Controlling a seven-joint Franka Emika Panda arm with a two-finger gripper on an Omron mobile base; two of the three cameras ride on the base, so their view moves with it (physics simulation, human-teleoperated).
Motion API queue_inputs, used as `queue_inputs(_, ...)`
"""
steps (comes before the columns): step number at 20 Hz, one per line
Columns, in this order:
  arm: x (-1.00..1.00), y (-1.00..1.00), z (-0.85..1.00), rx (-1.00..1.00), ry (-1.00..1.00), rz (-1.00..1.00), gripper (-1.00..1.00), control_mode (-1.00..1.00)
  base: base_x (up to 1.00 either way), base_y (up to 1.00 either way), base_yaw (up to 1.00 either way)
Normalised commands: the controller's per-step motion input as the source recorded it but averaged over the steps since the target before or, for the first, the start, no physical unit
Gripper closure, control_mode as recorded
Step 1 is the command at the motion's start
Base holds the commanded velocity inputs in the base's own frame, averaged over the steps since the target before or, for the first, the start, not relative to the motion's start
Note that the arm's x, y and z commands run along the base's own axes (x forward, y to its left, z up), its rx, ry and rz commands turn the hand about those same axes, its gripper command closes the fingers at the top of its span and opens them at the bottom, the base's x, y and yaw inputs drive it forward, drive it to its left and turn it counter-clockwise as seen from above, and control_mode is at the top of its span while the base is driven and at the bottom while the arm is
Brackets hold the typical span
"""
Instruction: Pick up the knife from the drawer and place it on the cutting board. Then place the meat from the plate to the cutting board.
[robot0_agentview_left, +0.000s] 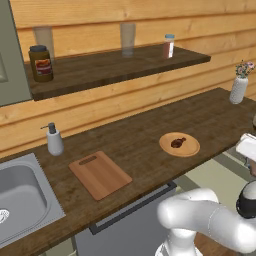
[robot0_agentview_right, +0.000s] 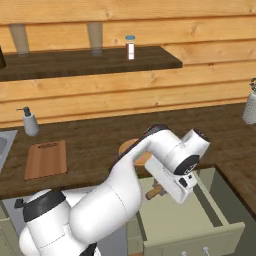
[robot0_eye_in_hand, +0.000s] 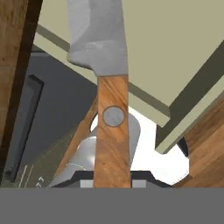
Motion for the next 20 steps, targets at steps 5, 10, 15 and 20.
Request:
queue_inputs(5,0.93,0.81,0.67,0.00,0.00,0.57,1.00,-1.00,0.00,0.00,0.00)
queue_inputs(10,0.85,0.94,0.11,-0.13,-0.07,0.53,1.00,-1.00,0.00,0.00,0.00)
queue_inputs(15,0.46,1.00,0.05,-0.12,-0.02,0.40,1.00,-1.00,0.00,0.00,0.00)
queue_inputs(20,0.00,1.00,0.12,-0.02,0.00,0.20,1.00,-1.00,0.00,0.00,0.00)
